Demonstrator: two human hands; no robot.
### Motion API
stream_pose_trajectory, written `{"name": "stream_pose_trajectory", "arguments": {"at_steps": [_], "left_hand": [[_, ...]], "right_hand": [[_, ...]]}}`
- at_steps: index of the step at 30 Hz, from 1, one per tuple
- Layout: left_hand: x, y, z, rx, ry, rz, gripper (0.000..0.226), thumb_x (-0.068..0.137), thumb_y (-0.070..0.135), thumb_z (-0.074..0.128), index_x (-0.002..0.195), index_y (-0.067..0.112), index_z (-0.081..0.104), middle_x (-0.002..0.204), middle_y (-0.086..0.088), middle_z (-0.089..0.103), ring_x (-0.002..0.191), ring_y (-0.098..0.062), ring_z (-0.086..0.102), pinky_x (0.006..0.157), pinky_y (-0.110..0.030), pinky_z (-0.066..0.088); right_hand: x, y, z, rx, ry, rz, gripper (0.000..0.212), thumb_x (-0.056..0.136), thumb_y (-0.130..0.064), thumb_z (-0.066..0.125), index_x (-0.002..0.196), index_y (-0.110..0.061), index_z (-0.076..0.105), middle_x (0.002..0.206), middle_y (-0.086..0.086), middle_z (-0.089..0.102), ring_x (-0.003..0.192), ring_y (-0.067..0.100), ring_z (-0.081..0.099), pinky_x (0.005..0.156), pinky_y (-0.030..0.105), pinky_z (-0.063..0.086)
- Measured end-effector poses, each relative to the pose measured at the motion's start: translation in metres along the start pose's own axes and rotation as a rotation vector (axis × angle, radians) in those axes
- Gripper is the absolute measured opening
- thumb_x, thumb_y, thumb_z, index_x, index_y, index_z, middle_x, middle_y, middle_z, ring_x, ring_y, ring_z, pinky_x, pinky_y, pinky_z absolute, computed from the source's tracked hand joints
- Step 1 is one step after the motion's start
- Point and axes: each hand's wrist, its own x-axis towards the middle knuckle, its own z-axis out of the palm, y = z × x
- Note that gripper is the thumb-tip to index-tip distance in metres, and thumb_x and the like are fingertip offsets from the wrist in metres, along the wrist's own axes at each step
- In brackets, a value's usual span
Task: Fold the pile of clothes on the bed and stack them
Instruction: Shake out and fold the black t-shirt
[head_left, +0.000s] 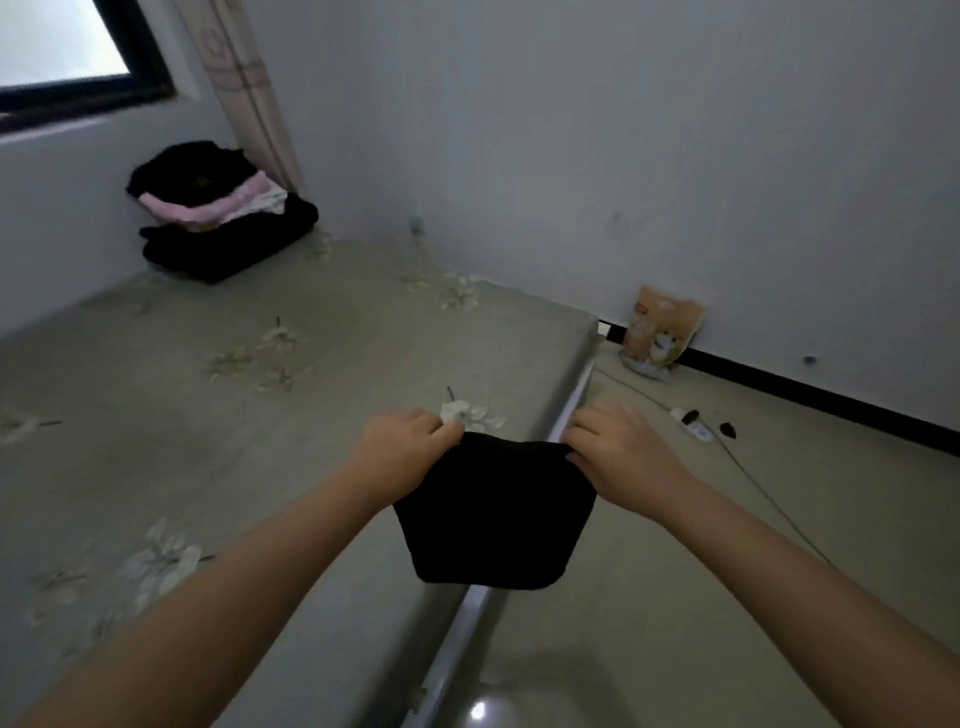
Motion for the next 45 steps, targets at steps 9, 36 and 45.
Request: {"name": "stream_pose_trajectory", "arguments": {"at_steps": [9, 36, 45], "left_hand": [[0.218, -0.026, 0.156, 0.056, 0.305, -0.047, 0.016, 0.072, 0.016, 0.053, 0.081, 0.014, 0.039, 0.069, -0.008, 0.063, 0.069, -0.02, 0.035, 0.06, -0.027, 0.027], [0.634, -0.26, 0.53, 0.102, -0.264, -0.491, 0.021, 0.07, 0.018, 0.047, 0.06, 0.008, 0.063, 0.068, -0.01, 0.065, 0.056, -0.024, 0.061, 0.053, -0.023, 0.049], [0.663, -0.294, 0.679, 0.0, -0.585, -0.59, 0.009, 0.061, 0.015, 0.065, 0.07, 0.014, 0.067, 0.073, -0.003, 0.065, 0.068, -0.019, 0.063, 0.063, -0.022, 0.051]], "right_hand": [[0.054, 0.231, 0.032, -0.255, 0.249, 0.14, 0.019, 0.055, 0.0, 0.081, 0.061, -0.003, 0.063, 0.079, 0.016, 0.067, 0.076, 0.032, 0.067, 0.068, 0.035, 0.03], [0.424, 0.774, 0.287, 0.06, 0.022, -0.191, 0.012, 0.052, 0.001, 0.066, 0.055, -0.003, 0.055, 0.058, 0.013, 0.057, 0.051, 0.025, 0.058, 0.051, 0.031, 0.038], [0.511, 0.848, 0.427, -0.004, -0.504, -0.317, 0.031, 0.054, 0.001, 0.075, 0.083, 0.004, 0.064, 0.097, 0.023, 0.064, 0.097, 0.029, 0.063, 0.077, 0.03, 0.051]]}}
